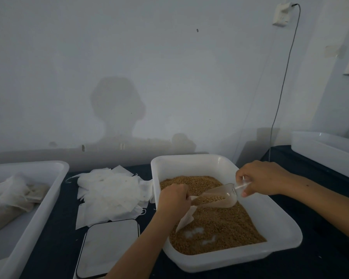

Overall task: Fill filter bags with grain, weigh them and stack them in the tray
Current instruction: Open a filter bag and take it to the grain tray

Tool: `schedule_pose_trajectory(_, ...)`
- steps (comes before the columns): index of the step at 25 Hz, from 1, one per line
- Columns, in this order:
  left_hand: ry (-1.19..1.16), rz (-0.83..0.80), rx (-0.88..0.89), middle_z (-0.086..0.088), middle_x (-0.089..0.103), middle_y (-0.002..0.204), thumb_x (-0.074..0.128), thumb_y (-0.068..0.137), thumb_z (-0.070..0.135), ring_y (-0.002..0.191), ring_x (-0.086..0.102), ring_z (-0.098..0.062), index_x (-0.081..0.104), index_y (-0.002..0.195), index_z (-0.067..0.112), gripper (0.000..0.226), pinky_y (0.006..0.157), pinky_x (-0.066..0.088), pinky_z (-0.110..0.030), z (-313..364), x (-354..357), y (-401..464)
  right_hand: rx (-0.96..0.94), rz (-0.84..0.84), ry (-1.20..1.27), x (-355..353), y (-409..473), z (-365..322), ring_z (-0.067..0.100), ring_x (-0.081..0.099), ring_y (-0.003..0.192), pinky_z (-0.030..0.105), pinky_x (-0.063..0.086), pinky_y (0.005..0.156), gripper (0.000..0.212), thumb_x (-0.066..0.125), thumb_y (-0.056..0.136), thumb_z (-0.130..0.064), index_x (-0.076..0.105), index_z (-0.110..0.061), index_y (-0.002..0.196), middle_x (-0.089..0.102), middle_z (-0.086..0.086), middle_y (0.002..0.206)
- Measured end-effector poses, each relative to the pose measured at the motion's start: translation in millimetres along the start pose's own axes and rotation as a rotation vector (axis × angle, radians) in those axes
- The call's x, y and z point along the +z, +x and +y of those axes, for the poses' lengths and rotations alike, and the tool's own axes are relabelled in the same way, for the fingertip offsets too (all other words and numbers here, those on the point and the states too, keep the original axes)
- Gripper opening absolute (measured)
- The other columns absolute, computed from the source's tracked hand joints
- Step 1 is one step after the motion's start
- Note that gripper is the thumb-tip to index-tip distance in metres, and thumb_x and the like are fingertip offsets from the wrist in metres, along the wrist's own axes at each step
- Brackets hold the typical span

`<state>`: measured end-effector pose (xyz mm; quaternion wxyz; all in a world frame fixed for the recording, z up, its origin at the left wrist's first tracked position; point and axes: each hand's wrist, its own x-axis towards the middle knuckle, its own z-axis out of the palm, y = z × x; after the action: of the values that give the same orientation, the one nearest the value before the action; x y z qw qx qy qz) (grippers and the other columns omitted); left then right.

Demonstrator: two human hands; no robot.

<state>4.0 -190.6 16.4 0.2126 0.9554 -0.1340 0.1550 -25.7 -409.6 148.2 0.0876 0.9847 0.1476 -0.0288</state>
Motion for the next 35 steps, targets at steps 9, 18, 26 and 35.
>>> schedule_pose_trajectory(9, 0.012, -0.013, -0.029, -0.003, 0.067, 0.088, 0.048, 0.090, 0.017, 0.083, 0.062, -0.019, 0.064, 0.089, 0.011, 0.017, 0.068, 0.045, -0.026, -4, 3, 0, 0.011, -0.032, 0.097, 10, -4, 5, 0.002, 0.049, 0.075, 0.022, 0.035, 0.059, 0.017, 0.069, 0.082, -0.041, 0.058, -0.032, 0.092, 0.049, -0.016, 0.081)
schedule_pose_trajectory(18, 0.004, -0.061, -0.095, -0.008, 0.065, 0.100, 0.037, 0.097, 0.010, 0.087, 0.061, -0.022, 0.043, 0.096, 0.016, 0.010, 0.068, 0.042, -0.027, -6, 3, 3, 0.120, -0.151, 0.699, 65, -14, 17, 0.012, 0.055, 0.079, 0.023, 0.044, 0.069, 0.009, 0.061, 0.091, -0.014, 0.053, -0.010, 0.091, 0.059, 0.007, 0.094)
schedule_pose_trajectory(26, -0.280, 0.013, -0.256, -0.003, 0.058, 0.089, 0.031, 0.102, 0.024, 0.074, 0.051, -0.015, 0.047, 0.096, 0.014, 0.020, 0.064, 0.038, -0.029, -10, 0, 9, 0.314, -0.079, 0.441, 103, 32, -1, 0.019, 0.049, 0.099, 0.026, 0.041, 0.075, 0.037, 0.045, 0.100, -0.025, 0.032, -0.004, 0.128, 0.046, 0.009, 0.111)
schedule_pose_trajectory(35, -0.132, -0.029, -0.216, -0.005, 0.062, 0.093, 0.032, 0.102, 0.024, 0.082, 0.057, -0.020, 0.051, 0.101, 0.010, 0.024, 0.072, 0.044, -0.031, -9, 2, 8, 0.210, -0.123, 0.456, 117, 39, -16, 0.015, 0.053, 0.103, 0.024, 0.043, 0.086, 0.023, 0.050, 0.098, -0.020, 0.047, -0.014, 0.120, 0.055, 0.005, 0.120)
